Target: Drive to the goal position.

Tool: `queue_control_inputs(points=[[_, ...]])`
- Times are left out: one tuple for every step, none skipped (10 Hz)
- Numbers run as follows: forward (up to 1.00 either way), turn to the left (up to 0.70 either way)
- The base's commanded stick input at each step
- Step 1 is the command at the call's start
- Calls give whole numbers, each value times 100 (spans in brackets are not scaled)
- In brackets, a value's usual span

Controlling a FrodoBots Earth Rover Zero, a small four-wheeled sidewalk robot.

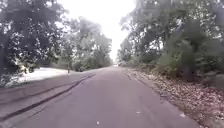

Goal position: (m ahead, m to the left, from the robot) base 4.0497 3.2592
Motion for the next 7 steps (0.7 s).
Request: queue_control_inputs(points=[[85, 0], [85, 0], [85, 0], [85, 0], [85, 0], [85, 0], [85, 0]])
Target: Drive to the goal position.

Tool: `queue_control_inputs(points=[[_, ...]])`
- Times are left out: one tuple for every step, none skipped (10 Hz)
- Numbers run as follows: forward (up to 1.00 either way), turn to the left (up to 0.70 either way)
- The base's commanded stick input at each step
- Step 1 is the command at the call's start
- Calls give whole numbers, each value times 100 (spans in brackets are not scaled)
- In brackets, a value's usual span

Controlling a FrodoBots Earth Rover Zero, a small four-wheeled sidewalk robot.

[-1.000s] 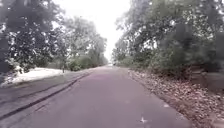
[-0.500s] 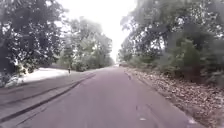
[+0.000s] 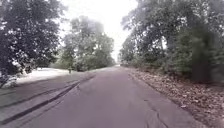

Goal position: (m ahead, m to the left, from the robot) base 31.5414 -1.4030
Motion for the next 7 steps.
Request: queue_control_inputs(points=[[85, 0], [85, 0], [85, 0], [85, 0], [85, 0], [85, 0], [85, 0]])
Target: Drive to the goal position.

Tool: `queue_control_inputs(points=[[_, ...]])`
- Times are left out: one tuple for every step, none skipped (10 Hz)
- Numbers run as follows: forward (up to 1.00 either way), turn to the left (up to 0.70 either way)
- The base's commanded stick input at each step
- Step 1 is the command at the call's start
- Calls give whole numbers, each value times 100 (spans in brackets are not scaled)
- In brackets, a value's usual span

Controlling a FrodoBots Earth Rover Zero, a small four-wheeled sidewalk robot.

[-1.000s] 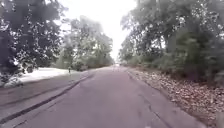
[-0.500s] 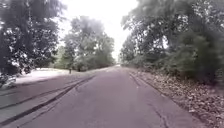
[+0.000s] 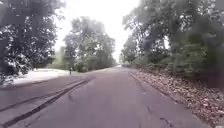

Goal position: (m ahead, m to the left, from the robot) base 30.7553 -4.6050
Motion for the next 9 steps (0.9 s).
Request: queue_control_inputs(points=[[85, 0], [85, 0], [85, 0], [85, 0], [85, 0], [85, 0], [85, 0], [85, 0], [85, 0]])
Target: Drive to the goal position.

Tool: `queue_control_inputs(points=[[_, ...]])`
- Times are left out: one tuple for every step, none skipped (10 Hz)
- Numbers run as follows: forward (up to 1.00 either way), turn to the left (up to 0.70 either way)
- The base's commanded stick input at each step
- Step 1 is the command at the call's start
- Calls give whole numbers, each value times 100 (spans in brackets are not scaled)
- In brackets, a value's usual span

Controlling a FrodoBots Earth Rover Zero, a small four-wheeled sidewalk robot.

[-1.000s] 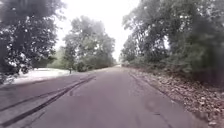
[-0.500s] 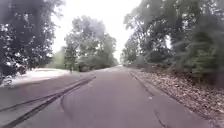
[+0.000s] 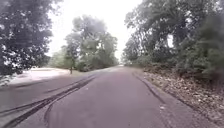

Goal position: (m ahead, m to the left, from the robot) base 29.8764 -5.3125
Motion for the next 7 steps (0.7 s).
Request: queue_control_inputs(points=[[85, 0], [85, 0], [85, 0], [85, 0], [85, 0], [85, 0], [85, 0]])
